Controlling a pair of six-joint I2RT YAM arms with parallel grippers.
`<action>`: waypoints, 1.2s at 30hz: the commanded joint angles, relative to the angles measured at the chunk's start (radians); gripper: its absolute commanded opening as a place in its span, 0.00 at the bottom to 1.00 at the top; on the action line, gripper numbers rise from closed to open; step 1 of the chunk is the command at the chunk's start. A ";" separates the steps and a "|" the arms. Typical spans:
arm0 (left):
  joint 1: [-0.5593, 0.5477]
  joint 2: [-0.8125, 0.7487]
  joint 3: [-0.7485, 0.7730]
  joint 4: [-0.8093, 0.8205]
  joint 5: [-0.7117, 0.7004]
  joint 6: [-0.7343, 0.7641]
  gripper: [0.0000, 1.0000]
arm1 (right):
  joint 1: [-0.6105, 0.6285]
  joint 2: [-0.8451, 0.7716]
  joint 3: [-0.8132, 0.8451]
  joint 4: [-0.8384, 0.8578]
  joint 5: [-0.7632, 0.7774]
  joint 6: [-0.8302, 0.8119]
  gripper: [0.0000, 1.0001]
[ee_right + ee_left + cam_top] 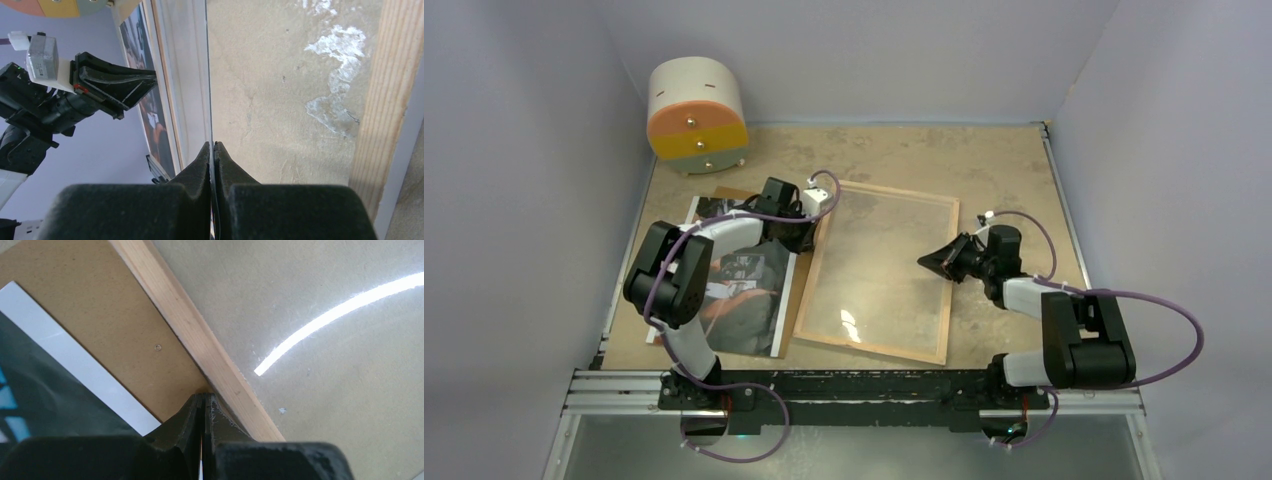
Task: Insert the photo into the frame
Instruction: Place the photo frame item in the photo frame.
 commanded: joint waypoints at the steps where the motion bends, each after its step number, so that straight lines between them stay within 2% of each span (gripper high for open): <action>1: -0.034 0.028 0.009 -0.004 0.037 0.010 0.00 | -0.008 -0.001 0.024 0.139 -0.010 0.001 0.00; 8: -0.051 0.049 -0.007 0.003 0.049 0.017 0.00 | -0.006 0.010 -0.015 0.301 -0.044 0.025 0.00; 16: -0.054 0.048 -0.006 -0.007 0.062 0.029 0.00 | 0.041 0.096 -0.018 0.405 -0.053 0.045 0.00; 22: -0.056 0.048 -0.010 -0.010 0.051 0.034 0.00 | 0.055 0.090 -0.053 0.609 -0.104 0.124 0.00; 28: -0.056 0.046 -0.009 -0.011 0.039 0.038 0.00 | 0.054 0.018 -0.068 0.653 -0.148 0.121 0.00; 36: -0.056 0.046 -0.007 -0.011 0.032 0.035 0.00 | 0.055 0.075 -0.101 0.788 -0.171 0.186 0.00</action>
